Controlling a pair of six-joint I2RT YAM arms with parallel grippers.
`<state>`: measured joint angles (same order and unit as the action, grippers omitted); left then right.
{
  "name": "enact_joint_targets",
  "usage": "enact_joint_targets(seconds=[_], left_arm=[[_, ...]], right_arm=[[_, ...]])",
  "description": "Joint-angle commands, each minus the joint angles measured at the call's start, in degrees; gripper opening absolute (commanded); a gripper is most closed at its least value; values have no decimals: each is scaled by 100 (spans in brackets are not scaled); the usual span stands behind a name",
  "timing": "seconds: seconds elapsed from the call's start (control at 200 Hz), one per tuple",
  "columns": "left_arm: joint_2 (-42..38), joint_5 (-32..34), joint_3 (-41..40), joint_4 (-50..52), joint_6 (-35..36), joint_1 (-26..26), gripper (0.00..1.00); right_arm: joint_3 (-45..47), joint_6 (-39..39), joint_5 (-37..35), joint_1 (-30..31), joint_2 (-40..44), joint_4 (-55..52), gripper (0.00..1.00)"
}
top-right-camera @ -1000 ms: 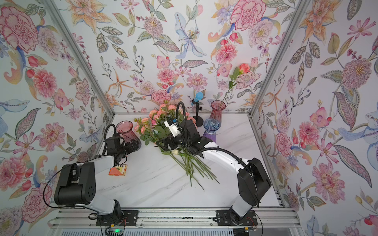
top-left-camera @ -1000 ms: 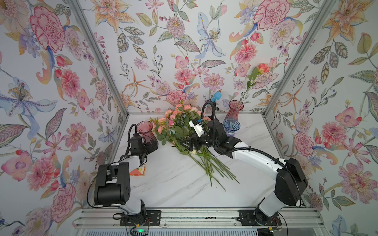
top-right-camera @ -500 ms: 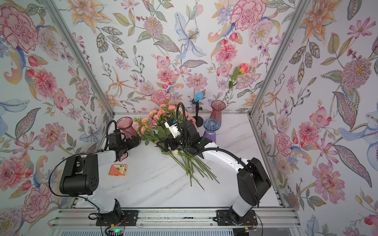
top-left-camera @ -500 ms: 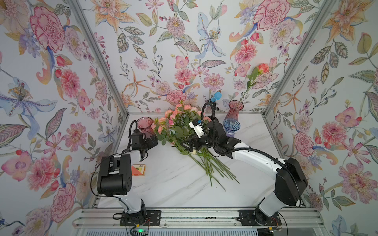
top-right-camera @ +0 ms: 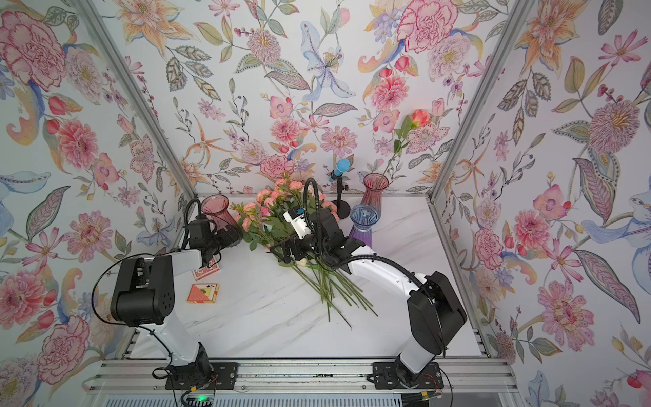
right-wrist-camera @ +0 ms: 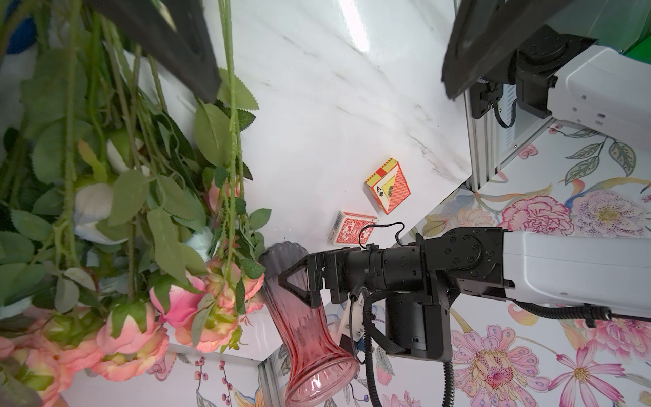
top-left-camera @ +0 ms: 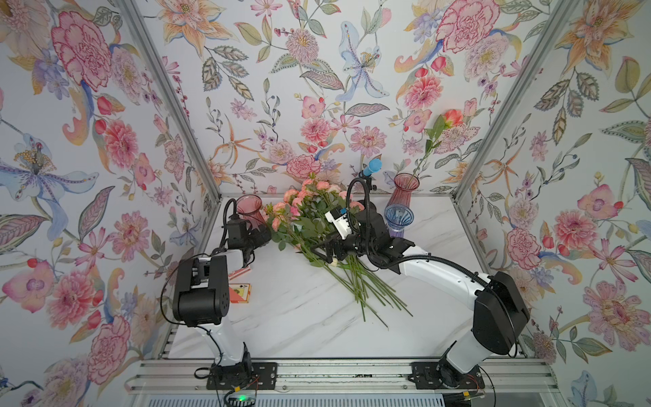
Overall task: Place the pink flowers into the vase
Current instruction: Move the vase to the center of the board.
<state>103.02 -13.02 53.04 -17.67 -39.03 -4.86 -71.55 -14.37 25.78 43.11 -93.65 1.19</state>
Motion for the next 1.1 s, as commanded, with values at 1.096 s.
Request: enact_joint_targets(seconds=[1.096], left_arm=[[-1120, -219, -723, 304, 205, 118, 100]], right_arm=[[231, 90, -471, 3, 593, -650, 99]])
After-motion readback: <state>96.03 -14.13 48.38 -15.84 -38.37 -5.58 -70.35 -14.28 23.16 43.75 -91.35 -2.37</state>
